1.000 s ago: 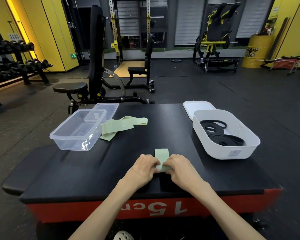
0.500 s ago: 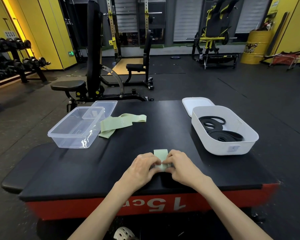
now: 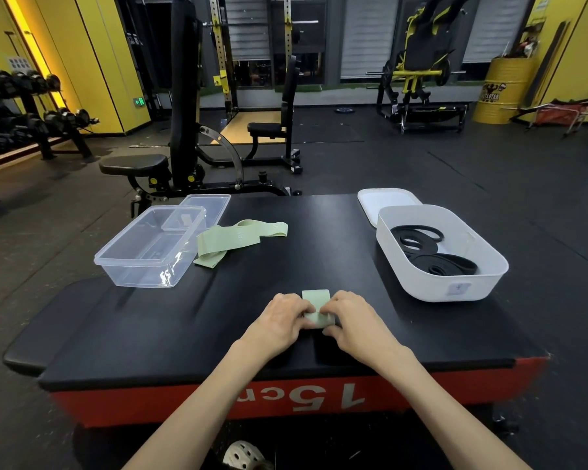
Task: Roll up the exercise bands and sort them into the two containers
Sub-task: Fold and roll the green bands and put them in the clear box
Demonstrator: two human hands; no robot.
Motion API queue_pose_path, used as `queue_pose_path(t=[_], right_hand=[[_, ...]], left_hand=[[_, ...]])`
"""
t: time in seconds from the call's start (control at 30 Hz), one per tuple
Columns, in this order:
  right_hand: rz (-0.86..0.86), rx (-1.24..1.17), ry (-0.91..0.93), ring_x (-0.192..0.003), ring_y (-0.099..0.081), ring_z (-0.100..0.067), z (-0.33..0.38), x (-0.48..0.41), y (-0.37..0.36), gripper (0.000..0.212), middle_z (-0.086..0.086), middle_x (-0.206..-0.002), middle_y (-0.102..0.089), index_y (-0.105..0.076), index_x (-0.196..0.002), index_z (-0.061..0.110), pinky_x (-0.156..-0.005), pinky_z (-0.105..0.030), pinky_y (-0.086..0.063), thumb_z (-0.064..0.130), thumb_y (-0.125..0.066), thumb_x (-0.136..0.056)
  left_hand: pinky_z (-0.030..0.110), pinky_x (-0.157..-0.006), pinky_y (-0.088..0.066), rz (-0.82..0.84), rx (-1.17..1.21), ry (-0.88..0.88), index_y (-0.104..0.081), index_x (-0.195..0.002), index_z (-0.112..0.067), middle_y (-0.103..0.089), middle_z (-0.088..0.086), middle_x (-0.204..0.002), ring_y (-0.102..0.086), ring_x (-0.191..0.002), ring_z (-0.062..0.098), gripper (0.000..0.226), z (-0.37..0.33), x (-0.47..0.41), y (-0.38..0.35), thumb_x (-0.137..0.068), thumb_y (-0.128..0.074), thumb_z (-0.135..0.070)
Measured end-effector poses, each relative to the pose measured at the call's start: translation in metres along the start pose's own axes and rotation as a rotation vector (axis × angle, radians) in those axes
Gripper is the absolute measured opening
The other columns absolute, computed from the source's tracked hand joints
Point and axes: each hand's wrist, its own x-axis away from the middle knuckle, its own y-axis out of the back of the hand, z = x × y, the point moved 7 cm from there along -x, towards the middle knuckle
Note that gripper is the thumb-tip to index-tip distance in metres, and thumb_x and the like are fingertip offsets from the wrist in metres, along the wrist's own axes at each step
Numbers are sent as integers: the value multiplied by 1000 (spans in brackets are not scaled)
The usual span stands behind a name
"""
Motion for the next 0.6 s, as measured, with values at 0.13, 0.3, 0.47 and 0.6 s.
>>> queue_pose_path(t=[0.13, 0.3, 0.47, 0.6], right_hand=[[20, 43, -10, -99, -53, -23, 1, -5, 0, 24, -6, -103, -59, -68, -108, 15, -79, -29, -42, 15, -62, -85], [26, 40, -14, -101, -53, -24, 0, -8, 1, 27, -7, -105, -60, -67, -114, 16, -79, -27, -40, 15, -59, -87], [32, 16, -45, -100, -52, -24, -4, -9, -3, 26, -6, -104, -57, -66, -113, 16, -73, -26, -38, 15, -58, -88], [26, -2, -53, -100, -53, -26, -10, -9, -2, 20, -4, -98, -54, -65, -106, 12, -75, -31, -42, 20, -58, -89]], left_hand=[[22, -89, -39, -11, 9, 1, -64, -117, -9, -64, 9, -106, -58, -99, 23, 26, 2, 1, -1, -93, -57, -18], [24, -82, -45, -126, 86, -77, -63, -109, -12, -58, -2, -102, -54, -88, 12, 32, -2, 14, 3, -80, -74, -20], [27, -75, -45, -112, 109, -34, -68, -99, -7, -60, 2, -86, -53, -75, 13, 27, 0, 5, 5, -73, -75, -5], [13, -76, -34, -99, 117, -4, -70, -104, -7, -60, 2, -86, -49, -74, 9, 24, 0, 1, 9, -79, -72, -7]])
